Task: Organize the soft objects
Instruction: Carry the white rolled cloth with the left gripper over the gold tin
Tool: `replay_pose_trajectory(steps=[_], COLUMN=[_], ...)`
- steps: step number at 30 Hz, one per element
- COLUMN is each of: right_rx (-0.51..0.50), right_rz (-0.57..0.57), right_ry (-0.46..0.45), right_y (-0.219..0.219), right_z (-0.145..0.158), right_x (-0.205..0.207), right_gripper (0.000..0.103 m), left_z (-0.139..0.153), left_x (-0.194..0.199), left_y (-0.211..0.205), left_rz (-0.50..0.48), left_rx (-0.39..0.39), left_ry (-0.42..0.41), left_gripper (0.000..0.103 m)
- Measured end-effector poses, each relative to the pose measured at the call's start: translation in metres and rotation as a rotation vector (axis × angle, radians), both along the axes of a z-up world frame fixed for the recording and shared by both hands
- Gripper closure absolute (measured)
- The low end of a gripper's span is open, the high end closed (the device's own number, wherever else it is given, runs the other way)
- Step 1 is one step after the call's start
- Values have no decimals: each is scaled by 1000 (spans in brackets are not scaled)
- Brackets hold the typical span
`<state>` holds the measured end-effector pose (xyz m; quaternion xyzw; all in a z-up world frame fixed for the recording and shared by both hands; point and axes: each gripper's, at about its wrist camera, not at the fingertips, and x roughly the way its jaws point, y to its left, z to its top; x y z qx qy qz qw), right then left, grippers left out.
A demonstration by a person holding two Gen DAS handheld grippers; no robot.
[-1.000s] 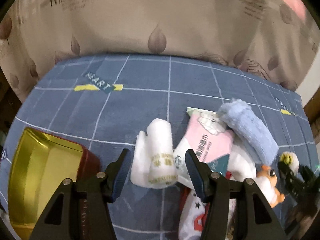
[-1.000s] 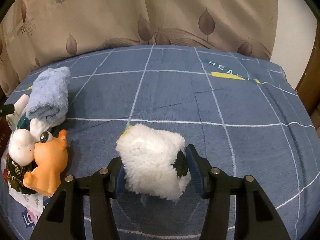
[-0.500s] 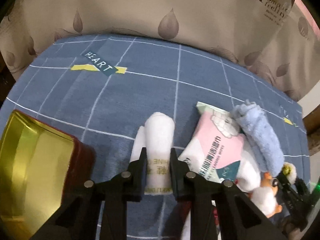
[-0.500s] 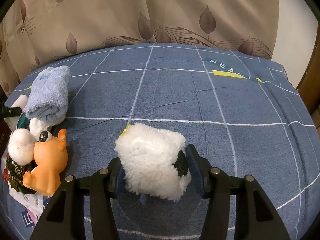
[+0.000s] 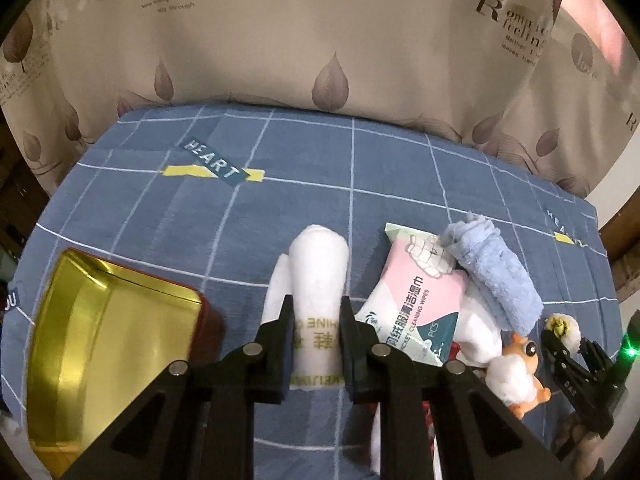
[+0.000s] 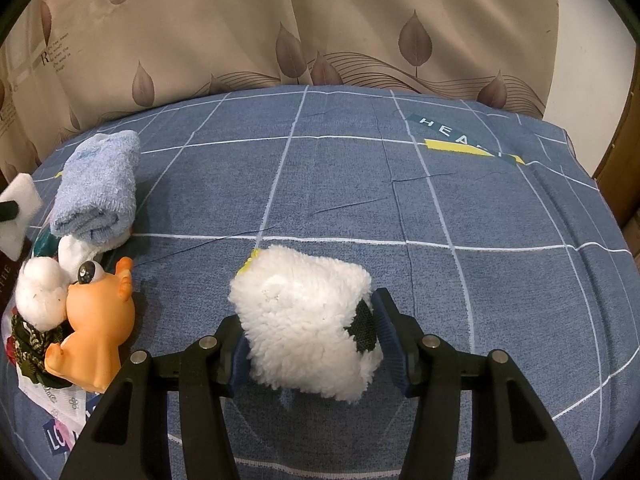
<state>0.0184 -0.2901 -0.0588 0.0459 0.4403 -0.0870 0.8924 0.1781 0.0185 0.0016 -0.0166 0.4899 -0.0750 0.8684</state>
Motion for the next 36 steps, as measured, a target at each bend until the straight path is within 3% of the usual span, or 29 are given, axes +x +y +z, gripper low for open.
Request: replay_pose_trajectory(steps=[16,26,36], right_rx=[-4,-3,-7], right_rz=[0,0,1], right_ry=[0,0,1], right_y=[1,1,1], right_z=[-1,-2,-3], right_x=[0,0,0], right_gripper=[52,52,51], left_z=[26,5,-15], left_x=[-15,-5,4], left_y=[92,154,166], left_rz=[103,222,244], left_rx=[104,117,167], left_ry=[-37,22,42], left_gripper=[84,84,83])
